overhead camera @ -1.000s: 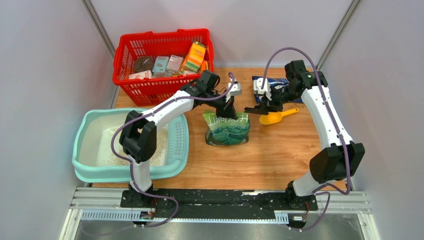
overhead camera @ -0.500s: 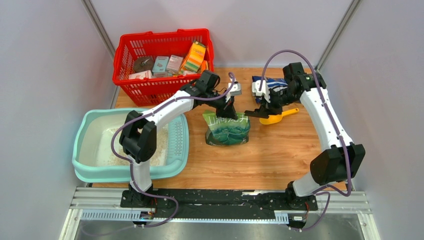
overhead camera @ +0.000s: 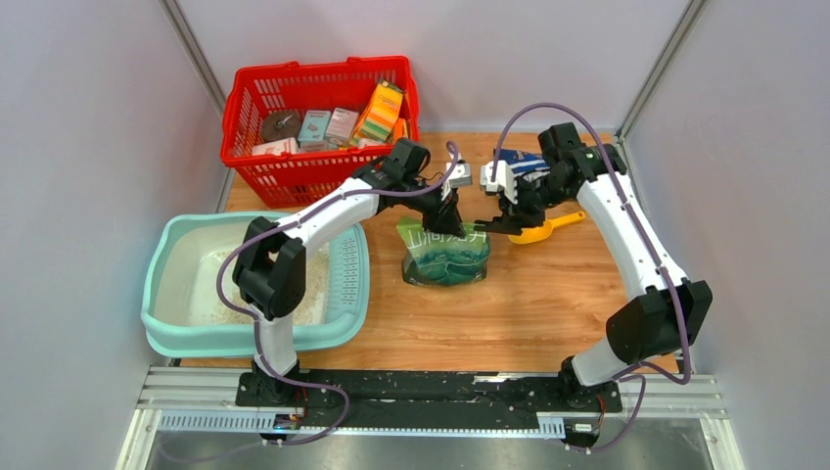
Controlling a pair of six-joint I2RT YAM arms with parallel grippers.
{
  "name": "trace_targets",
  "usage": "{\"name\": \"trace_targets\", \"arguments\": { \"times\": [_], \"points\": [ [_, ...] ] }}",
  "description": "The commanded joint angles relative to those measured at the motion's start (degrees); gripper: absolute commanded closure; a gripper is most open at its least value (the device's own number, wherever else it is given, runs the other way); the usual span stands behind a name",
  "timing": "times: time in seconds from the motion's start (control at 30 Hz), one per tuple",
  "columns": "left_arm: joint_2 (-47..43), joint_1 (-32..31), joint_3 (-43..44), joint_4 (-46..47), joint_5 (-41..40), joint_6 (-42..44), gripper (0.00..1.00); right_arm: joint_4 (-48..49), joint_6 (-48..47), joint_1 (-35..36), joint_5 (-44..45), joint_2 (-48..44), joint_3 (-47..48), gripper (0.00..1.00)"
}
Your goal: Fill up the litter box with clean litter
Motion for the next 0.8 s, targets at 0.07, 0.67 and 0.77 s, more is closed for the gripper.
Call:
{"name": "trace_targets", "arguments": {
  "times": [0.07,0.67,0.77],
  "points": [
    [-5.6,1.9,-2.4,3.2,4.1,-6.0,0.64,-9.8,2.9,4.4,4.8,0.0,2.7,1.0],
    [-10.0,6.9,-8.3,-9.8,6.5,4.7,0.9,-8.9,7.1,11.5,8.3,3.3,5.5,1.0],
    [-9.8,6.9,-8.3,-8.2,6.8,3.6,0.97,-9.3,7.9,11.9,7.4,4.4,6.3,1.0]
  ]
}}
